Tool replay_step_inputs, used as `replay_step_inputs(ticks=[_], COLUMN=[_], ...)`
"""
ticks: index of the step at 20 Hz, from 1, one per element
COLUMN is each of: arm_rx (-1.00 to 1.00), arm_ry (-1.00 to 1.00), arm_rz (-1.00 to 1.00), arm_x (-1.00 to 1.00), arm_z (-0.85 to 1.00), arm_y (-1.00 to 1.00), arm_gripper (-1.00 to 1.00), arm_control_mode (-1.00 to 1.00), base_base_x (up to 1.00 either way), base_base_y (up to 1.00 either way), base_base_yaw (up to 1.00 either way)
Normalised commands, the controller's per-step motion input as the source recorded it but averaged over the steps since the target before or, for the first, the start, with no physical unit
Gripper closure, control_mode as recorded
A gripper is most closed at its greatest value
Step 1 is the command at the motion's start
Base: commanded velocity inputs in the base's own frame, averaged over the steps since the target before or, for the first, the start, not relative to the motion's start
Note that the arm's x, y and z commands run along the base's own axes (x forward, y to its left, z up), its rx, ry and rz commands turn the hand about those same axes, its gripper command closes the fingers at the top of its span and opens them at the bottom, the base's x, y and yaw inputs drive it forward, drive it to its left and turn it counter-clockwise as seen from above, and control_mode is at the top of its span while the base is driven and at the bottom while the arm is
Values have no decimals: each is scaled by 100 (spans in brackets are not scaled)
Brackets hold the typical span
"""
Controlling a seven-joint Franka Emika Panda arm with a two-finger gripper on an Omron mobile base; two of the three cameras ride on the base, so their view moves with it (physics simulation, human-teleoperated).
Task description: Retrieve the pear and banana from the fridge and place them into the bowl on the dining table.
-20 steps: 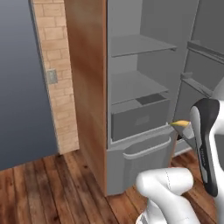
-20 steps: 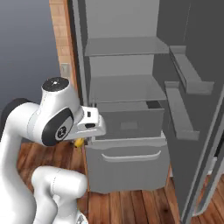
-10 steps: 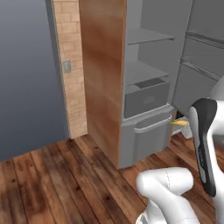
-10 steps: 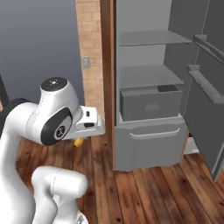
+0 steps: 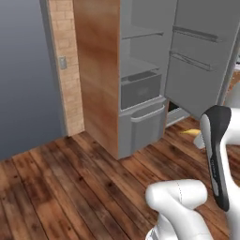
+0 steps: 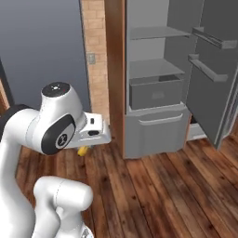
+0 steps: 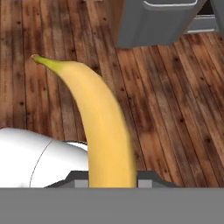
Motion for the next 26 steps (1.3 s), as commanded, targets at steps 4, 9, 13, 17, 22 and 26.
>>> replay_step_inputs(ticks=[4, 9, 13, 17, 22, 26], arm_rx=[0, 0, 0, 0, 0, 0], arm_ry=[0, 0, 0, 0, 0, 0], arm_rz=[0, 0, 0, 0, 0, 0], arm_x=[0, 0, 0, 0, 0, 0], arm_z=[0, 0, 0, 0, 0, 0], arm_y=[0, 0, 0, 0, 0, 0], arm_gripper=[100, 100, 100, 100, 100, 100], arm_control_mode=[100, 100, 100, 100, 100, 100], base_base_x=[-100, -100, -100, -100, -99, -89], base_base_y=[-10, -37, -36, -38, -18, -66], base_base_yaw=[-15, -14, -15, -16, -18, -22])
